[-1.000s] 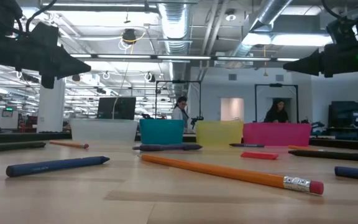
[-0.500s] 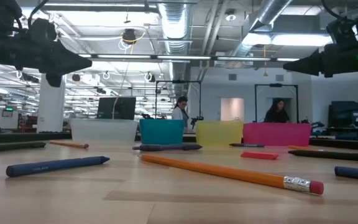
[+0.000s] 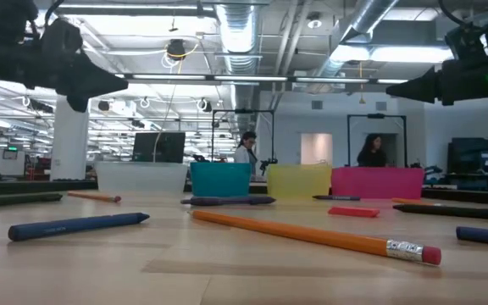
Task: Sort crayons/erasers/pens/pencils in bins
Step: Put the orange pencil into the blue bin
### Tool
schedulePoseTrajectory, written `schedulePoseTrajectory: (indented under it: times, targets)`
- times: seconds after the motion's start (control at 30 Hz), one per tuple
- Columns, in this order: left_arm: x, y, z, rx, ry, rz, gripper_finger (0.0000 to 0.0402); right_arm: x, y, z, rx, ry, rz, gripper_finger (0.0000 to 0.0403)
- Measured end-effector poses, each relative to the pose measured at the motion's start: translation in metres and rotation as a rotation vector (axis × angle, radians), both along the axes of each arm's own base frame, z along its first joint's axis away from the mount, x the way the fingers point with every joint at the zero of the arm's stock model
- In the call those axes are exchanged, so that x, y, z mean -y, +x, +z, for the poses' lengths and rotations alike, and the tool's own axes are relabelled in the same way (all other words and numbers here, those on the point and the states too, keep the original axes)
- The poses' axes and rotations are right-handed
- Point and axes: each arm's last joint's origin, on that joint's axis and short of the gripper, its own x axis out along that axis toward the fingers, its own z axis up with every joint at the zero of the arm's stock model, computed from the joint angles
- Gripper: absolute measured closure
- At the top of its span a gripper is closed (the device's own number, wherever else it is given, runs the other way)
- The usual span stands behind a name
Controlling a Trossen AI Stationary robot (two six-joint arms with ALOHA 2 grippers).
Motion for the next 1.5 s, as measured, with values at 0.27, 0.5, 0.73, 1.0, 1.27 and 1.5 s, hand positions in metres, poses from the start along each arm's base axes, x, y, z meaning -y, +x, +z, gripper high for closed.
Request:
schedulePoseTrajectory:
  times: [0.27, 0.5, 0.73, 1.0, 1.27, 1.5]
  targets:
    - [-0.007, 0.020, 0.018, -0.157, 0.033, -0.024, 0.0401, 0.000, 0.000, 0.000, 0.000, 0.000, 0.000, 0.0386]
    - [-0.015, 0.048, 0.033, -0.287, 0.035, -0.124, 0.0401, 0.000, 0.000, 0.000, 0.000, 0.000, 0.000, 0.0387]
    - [-0.024, 0.072, 0.048, -0.530, -0.003, -0.205, 0.0401, 0.000, 0.000, 0.000, 0.000, 0.000, 0.000, 0.0386]
    - [-0.017, 0.094, 0.038, -0.795, -0.046, -0.316, 0.0401, 0.000, 0.000, 0.000, 0.000, 0.000, 0.000, 0.0387]
    - [0.004, 0.112, 0.016, -0.946, 0.087, -0.421, 0.0401, 0.000, 0.000, 0.000, 0.000, 0.000, 0.000, 0.0387]
    - [0.020, 0.120, 0.000, -1.012, 0.049, -0.512, 0.0387, 0.000, 0.000, 0.000, 0.000, 0.000, 0.000, 0.0386]
